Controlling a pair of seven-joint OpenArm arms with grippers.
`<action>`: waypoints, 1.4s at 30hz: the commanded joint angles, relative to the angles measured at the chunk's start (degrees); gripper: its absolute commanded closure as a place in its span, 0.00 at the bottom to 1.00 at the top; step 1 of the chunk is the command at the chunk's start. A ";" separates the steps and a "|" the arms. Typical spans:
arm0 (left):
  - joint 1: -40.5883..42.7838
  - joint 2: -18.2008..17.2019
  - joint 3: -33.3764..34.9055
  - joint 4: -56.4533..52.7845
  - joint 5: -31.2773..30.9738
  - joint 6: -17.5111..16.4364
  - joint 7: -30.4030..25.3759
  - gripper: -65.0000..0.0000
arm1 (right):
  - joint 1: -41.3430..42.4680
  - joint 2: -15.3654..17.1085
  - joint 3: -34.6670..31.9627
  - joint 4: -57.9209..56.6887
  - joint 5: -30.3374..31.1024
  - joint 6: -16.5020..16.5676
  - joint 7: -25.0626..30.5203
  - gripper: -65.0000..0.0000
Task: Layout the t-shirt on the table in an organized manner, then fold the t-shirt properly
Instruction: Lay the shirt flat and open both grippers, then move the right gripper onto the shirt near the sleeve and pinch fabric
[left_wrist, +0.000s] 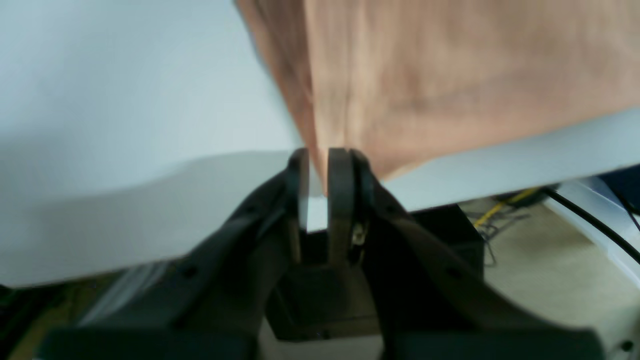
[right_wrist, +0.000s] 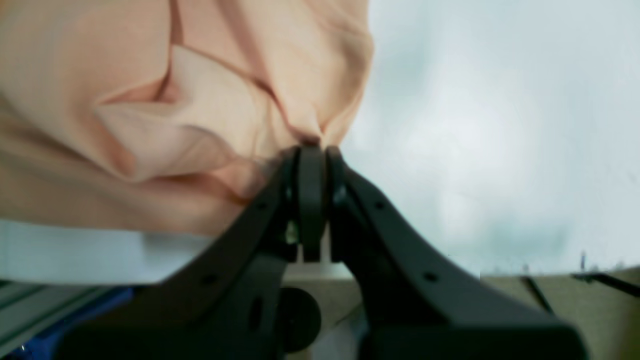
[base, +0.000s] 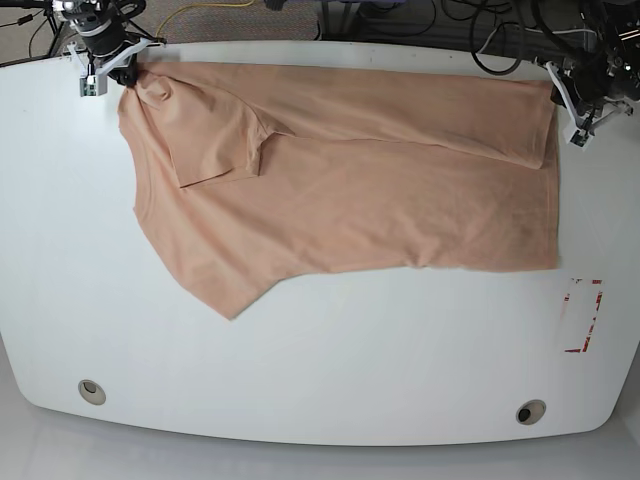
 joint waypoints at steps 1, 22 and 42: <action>-0.06 -0.88 -0.41 1.93 -0.27 -0.06 -0.45 0.93 | -2.24 -1.12 0.29 2.89 -2.19 -0.27 -2.35 1.00; 0.91 -1.15 -0.76 1.93 -0.27 -0.06 -0.54 0.64 | -1.71 -1.12 2.13 4.65 -2.37 -0.27 -2.61 0.70; -2.08 -2.91 -3.75 2.19 -1.59 -0.06 -0.27 0.56 | 0.05 -0.51 2.31 13.26 -2.46 -0.27 -2.70 0.27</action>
